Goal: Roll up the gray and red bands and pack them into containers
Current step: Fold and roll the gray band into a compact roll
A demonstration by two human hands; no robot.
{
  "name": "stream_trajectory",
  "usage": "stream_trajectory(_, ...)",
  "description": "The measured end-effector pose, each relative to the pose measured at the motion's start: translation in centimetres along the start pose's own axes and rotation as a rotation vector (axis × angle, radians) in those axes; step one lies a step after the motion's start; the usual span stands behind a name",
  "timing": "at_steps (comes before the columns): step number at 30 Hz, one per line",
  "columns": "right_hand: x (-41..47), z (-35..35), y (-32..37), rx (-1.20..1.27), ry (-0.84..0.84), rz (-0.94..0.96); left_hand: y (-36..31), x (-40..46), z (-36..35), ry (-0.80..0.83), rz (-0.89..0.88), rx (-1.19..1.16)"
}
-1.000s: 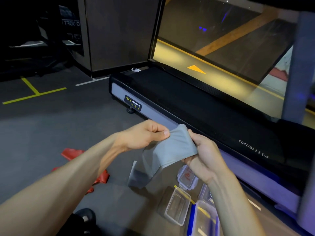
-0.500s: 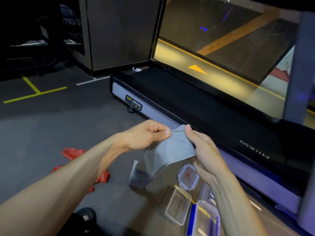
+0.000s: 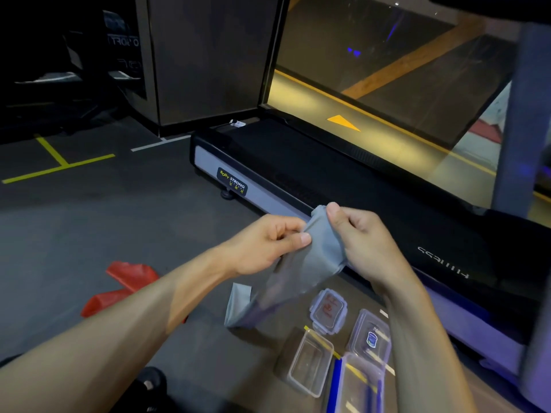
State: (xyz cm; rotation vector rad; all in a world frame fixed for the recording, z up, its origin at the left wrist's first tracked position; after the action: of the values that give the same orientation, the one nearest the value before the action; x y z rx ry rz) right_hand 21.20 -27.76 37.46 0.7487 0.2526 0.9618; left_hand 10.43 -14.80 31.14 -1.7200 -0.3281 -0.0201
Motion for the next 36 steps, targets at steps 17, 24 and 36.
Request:
stream_trajectory(17, 0.8, 1.5, 1.0, -0.164, -0.048, 0.159, -0.5, 0.3, 0.2, -0.077, -0.065, -0.004)
stream_trajectory(24, 0.8, 1.1, 0.2, -0.139, -0.104, 0.087, -0.5, 0.3, 0.6, -0.03, 0.0, 0.0)
stream_trajectory(36, 0.9, -0.2, -0.4, -0.171, 0.006, 0.004, -0.9, 0.5, 1.1, -0.006, -0.011, 0.02)
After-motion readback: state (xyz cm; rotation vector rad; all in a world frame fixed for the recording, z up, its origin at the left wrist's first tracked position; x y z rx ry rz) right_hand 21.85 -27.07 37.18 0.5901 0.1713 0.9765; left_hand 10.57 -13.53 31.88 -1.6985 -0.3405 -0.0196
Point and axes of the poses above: each hand's wrist, its own x-axis towards the middle knuckle, its own z-axis out of the back of the hand, y = z × x, the point moved 3 cm from there along x, towards the middle knuckle, and after that the axes turned 14 degrees about -x, right-handed, at the moved point
